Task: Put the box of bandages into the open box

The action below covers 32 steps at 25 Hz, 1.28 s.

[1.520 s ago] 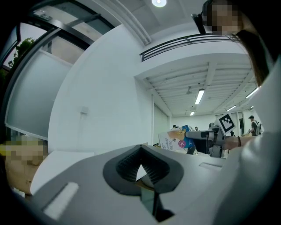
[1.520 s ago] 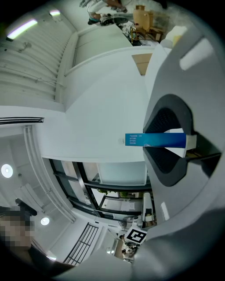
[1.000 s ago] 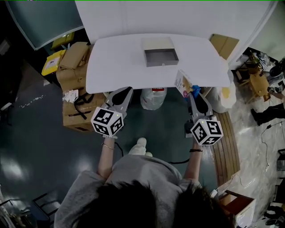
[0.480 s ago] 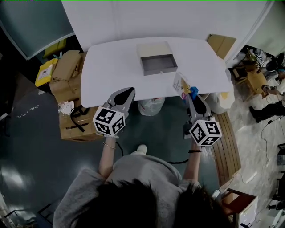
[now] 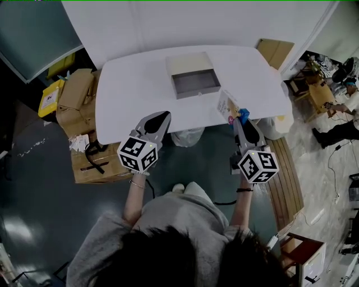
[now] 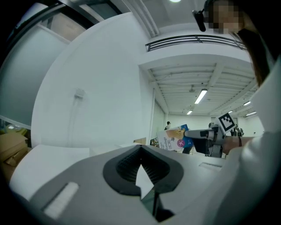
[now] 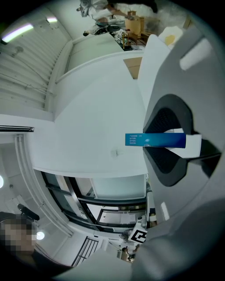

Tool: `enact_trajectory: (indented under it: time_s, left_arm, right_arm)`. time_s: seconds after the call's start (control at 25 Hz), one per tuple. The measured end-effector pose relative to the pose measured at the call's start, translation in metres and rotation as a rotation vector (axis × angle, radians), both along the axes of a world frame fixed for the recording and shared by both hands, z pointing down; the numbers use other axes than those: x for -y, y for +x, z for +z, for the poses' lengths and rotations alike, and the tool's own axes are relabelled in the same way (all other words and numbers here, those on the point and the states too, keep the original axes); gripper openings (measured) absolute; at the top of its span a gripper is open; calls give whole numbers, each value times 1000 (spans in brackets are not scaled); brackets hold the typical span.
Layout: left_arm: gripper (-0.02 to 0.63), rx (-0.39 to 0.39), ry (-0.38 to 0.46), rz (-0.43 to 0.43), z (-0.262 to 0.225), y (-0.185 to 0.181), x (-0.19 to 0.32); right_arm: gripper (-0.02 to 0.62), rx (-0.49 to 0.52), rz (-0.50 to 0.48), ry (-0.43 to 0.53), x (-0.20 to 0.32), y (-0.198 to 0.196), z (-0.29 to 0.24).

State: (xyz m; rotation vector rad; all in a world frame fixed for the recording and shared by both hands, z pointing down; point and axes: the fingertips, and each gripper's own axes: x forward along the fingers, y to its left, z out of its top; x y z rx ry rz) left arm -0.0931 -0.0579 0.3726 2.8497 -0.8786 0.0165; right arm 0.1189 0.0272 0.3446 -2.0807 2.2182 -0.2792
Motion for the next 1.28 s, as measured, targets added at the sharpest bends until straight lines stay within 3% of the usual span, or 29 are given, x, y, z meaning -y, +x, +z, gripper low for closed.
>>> enact_trajectory:
  time_s: [0.44, 0.84, 1.28]
  left_arm:
    - [-6, 3, -21, -58, 4, 32, 41]
    - [-6, -6, -22, -174, 1, 62, 91]
    - [-6, -8, -39, -273, 4, 75, 113]
  right_arm:
    - [106, 19, -56, -17, 48, 39, 6]
    - [106, 23, -190, -26, 123, 70, 7]
    - [105, 35, -305, -55, 166, 83, 12]
